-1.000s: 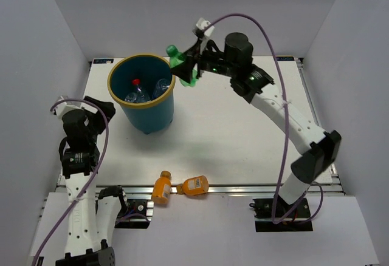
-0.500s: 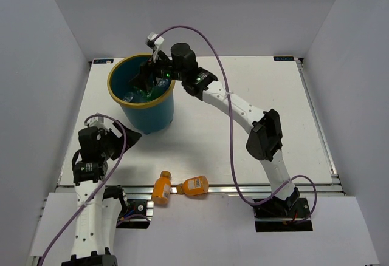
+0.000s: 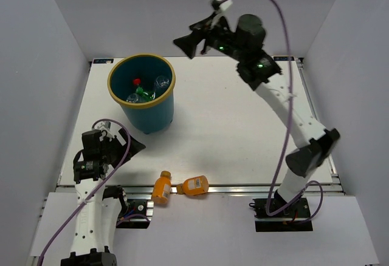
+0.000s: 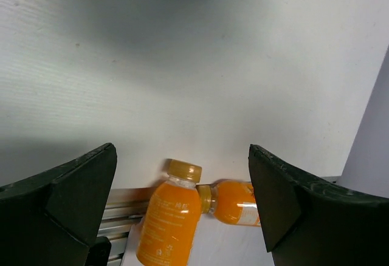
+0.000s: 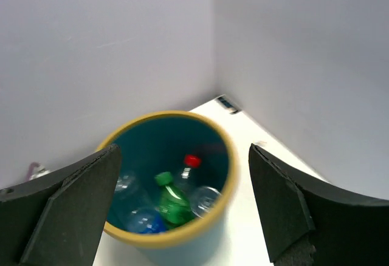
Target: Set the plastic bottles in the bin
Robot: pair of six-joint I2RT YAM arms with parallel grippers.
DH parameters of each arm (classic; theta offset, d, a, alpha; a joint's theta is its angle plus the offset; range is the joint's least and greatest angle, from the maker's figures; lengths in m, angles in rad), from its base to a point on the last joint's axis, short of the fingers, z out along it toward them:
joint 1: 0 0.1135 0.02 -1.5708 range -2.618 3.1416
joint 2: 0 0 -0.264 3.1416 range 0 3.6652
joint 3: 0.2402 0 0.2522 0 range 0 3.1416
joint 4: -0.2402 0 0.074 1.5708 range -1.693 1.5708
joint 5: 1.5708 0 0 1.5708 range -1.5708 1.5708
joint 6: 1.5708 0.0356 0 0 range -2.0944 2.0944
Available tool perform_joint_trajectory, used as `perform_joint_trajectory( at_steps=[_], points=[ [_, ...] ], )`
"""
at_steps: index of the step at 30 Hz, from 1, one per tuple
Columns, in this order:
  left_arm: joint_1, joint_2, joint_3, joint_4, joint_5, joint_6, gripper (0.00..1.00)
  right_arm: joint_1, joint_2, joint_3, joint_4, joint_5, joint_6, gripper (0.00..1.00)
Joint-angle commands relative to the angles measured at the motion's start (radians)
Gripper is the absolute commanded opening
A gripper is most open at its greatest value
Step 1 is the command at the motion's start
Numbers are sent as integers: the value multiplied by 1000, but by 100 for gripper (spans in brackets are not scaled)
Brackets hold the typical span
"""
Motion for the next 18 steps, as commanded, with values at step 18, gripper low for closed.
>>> perform_joint_trajectory(
  at_steps=[18],
  points=[
    [-82, 102, 33, 175, -327, -218, 98, -253, -194, -327, 36, -78, 8, 89]
  ],
)
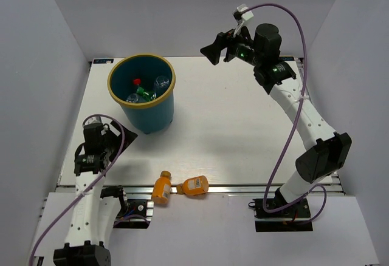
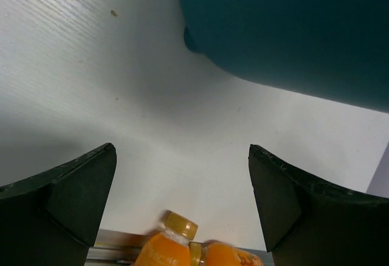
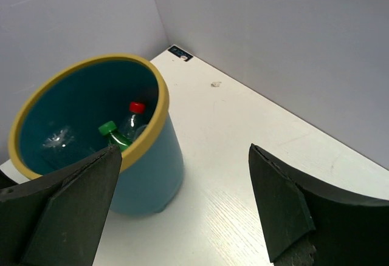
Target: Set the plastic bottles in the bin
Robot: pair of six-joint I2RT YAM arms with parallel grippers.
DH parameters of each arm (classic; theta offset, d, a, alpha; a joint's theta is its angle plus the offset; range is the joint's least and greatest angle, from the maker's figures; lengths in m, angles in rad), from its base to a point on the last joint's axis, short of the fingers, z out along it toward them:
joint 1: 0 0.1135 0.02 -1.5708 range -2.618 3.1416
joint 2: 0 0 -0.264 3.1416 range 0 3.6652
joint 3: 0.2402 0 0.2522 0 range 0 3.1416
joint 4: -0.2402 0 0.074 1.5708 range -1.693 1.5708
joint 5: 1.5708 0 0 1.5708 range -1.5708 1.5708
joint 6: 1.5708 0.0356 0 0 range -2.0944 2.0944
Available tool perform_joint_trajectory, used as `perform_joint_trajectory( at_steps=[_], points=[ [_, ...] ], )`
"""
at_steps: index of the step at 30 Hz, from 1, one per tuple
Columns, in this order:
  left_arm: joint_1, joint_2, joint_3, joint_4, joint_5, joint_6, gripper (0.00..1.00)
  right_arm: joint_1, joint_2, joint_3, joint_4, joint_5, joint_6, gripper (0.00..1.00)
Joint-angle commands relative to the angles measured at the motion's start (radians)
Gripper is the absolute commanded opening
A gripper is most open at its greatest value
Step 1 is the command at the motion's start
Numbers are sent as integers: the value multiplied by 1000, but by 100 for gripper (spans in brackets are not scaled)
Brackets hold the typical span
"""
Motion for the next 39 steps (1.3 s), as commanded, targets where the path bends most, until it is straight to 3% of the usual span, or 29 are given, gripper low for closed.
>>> perform_joint_trajectory(
  at_steps=[1, 4, 9, 15, 21, 25, 29, 37, 39],
  points=[
    [-101, 55, -10, 88, -95, -78, 98, -41, 4, 22, 19, -58, 5, 89],
    [-275, 80, -27, 134, -153, -118, 98, -73, 13, 9, 24, -75, 19, 89],
    [-416, 107, -38, 69, -208, -152, 98, -110, 27, -18, 32, -128, 52, 89],
    [-473, 9, -41, -77, -179, -204, 98, -124, -17, -86, 44, -131, 46, 89],
    [-537, -28, -156, -45, -5, -215, 98, -128, -98, -205, 105, -58, 29, 89],
    [-597, 21, -128, -106, -45, -199, 98, -137, -141, -261, 105, -47, 17, 89],
    [-686, 67, -160, -50, -22, -232, 98, -147, -186, -318, 122, -12, 11, 89],
    [-984, 239, -153, -85, -131, -322, 98, -174, -235, -390, 131, 4, -6, 89],
    [-1033, 270, -148, -105, -157, -336, 93, -182, -237, -399, 131, 2, -3, 89]
  ],
)
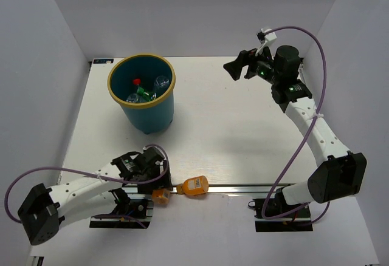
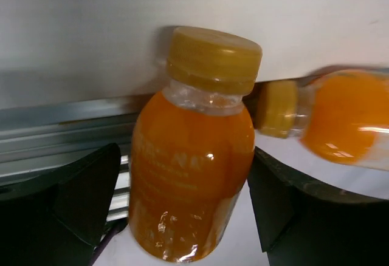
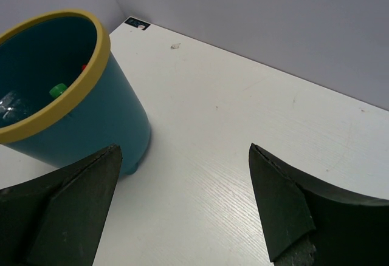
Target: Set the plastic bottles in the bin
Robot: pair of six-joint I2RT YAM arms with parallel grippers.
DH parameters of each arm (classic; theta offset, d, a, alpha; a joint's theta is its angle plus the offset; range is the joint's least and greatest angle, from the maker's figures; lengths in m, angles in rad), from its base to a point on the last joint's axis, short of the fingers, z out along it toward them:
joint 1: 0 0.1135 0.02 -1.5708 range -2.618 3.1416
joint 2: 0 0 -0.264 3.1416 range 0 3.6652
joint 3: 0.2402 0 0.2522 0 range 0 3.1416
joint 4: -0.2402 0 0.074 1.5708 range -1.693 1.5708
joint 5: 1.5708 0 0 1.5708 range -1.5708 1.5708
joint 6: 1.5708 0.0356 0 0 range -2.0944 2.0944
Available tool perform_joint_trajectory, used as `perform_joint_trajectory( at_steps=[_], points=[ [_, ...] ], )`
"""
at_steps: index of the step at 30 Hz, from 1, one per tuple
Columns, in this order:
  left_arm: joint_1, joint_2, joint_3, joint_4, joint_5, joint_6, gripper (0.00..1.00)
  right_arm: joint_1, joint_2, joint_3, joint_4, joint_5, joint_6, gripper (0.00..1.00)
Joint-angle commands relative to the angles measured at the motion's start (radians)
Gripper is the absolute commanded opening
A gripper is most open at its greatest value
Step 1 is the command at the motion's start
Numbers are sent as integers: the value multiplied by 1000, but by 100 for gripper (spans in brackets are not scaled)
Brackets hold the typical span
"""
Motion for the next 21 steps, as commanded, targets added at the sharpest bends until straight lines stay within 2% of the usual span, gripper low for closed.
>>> perform_joint_trajectory(
  at_steps=[1, 2, 5, 6, 7, 10, 14, 17, 19, 21],
  points=[
    [-64, 41, 12, -42, -99, -52, 91, -19, -21, -26, 44, 17, -11, 89],
    [-67, 47, 17, -40, -101, -52, 88, -24, -23, -31, 44, 12, -7, 89],
    [-69, 35, 60, -29, -119, -54, 67, -41, -30, -58, 42, 0, 0, 89],
    [-69, 31, 78, -40, -129, -54, 56, -48, -43, -67, 50, -3, 0, 89],
    [-69, 26, 100, -45, -141, -49, 52, -53, -50, -81, 56, -6, 2, 89],
    [-69, 9, 187, -25, -187, 4, 43, -68, -87, -142, 77, -16, -23, 89],
    [-72, 50, 386, -31, -242, 112, 31, -76, -150, -238, 90, -34, -98, 89],
    [-83, 66, 454, 102, -320, 225, 26, -81, -190, -304, 117, -34, -78, 89],
    [-84, 118, 489, 252, -272, 311, 26, -88, -198, -342, 142, -43, -23, 89],
    [-87, 184, 596, 312, -210, 365, 23, -91, -204, -368, 183, -104, -26, 89]
  ],
)
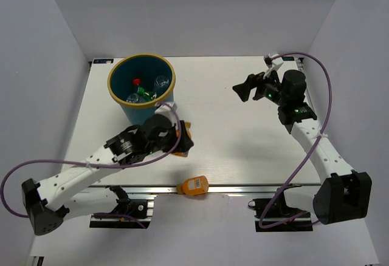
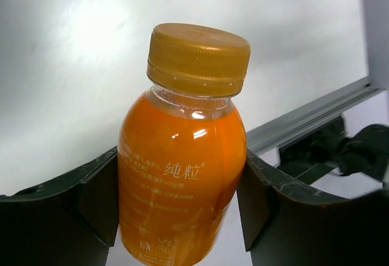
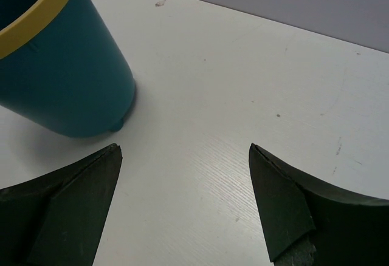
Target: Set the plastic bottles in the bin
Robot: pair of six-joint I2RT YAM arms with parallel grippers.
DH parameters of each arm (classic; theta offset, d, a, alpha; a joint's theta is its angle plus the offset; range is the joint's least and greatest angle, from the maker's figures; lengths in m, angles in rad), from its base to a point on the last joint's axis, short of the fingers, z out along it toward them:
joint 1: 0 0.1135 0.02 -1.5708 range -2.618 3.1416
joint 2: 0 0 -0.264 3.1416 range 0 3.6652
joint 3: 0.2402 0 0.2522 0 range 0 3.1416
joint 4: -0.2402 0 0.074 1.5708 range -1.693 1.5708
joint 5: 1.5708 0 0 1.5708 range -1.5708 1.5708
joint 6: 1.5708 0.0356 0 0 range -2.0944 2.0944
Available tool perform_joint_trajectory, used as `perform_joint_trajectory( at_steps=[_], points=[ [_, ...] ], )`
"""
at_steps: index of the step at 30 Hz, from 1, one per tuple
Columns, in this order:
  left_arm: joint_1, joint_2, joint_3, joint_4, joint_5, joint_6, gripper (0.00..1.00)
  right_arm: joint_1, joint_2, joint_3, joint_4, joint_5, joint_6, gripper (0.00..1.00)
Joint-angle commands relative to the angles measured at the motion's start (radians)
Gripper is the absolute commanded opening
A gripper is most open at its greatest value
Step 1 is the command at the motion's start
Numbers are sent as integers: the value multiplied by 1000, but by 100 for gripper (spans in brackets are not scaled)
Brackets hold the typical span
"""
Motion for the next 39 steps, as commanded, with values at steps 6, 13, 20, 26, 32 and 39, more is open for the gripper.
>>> perform_joint_trajectory(
  at_steps=[6, 13, 20, 26, 32, 39],
  points=[
    [-15, 301, 370, 265, -96, 249, 17, -34, -40, -76, 51, -160, -33, 89],
    [168, 396, 654, 257, -351, 304, 24, -40, -86, -130, -52, -247, -209, 89],
    [361, 322, 627, 196, -396, 283, 23, 75, -177, -159, -208, -358, -491, 89],
    [474, 210, 454, 228, -394, 234, 37, 398, -130, -121, -371, -180, -642, 89],
    [545, 316, 541, 114, -350, 226, 79, 622, -39, -95, -432, -102, -647, 89],
    [549, 285, 538, 165, -334, 293, 98, 871, 61, -32, -506, 34, -633, 89]
  ],
)
